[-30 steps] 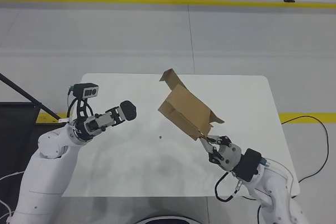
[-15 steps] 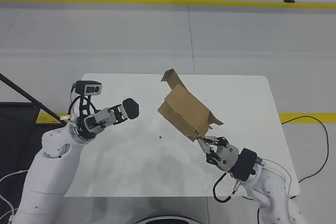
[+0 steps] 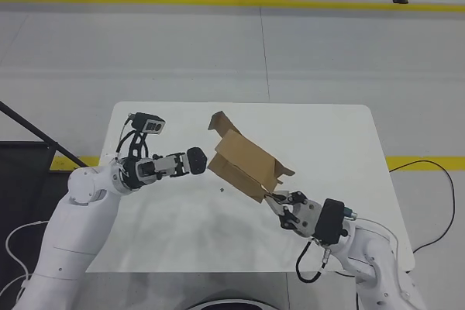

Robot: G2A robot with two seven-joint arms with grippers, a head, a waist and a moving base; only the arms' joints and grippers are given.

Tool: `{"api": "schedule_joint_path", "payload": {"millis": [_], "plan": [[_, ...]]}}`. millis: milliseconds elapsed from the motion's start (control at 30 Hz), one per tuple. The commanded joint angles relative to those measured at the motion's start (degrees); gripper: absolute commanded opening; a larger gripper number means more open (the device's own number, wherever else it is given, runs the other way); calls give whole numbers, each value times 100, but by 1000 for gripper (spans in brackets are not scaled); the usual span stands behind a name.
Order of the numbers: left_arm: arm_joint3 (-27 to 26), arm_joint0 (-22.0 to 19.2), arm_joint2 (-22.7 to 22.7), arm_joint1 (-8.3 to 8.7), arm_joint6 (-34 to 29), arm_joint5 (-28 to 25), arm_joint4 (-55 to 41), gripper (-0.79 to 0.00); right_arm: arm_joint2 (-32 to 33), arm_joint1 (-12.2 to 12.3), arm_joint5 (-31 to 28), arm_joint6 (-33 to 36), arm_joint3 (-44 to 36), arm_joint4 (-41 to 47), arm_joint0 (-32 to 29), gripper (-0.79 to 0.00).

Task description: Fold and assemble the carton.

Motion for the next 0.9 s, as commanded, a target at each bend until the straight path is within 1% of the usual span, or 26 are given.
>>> {"api": "schedule_joint_path", "payload": {"millis": [0, 67, 167, 233, 300, 767, 867], "plan": [[28, -50, 34, -2, -119, 59, -51, 0, -7, 8, -58, 51, -6, 21, 16, -785], [27, -96, 67, -2, -325, 77, -125, 0, -14, 16, -102, 98, -13, 15, 30, -785], [-109, -137, 56, 11, -406, 157, -66, 0, -19, 29, -179, 136, -23, -14, 56, -785], [-268, -109, 34, 25, -337, 88, 113, 0, -16, 39, -233, 146, -30, -51, 64, -785], [-343, -38, -21, 36, -131, -119, 275, 0, -10, 47, -255, 142, -35, -61, 60, -785], [-367, -31, -16, 36, -124, -122, 307, 0, 12, 53, -191, 140, -50, -44, 38, -785], [-596, -6, -16, 61, -30, -218, 820, 0, -10, 59, -230, 200, -77, 92, 31, -785]]}}
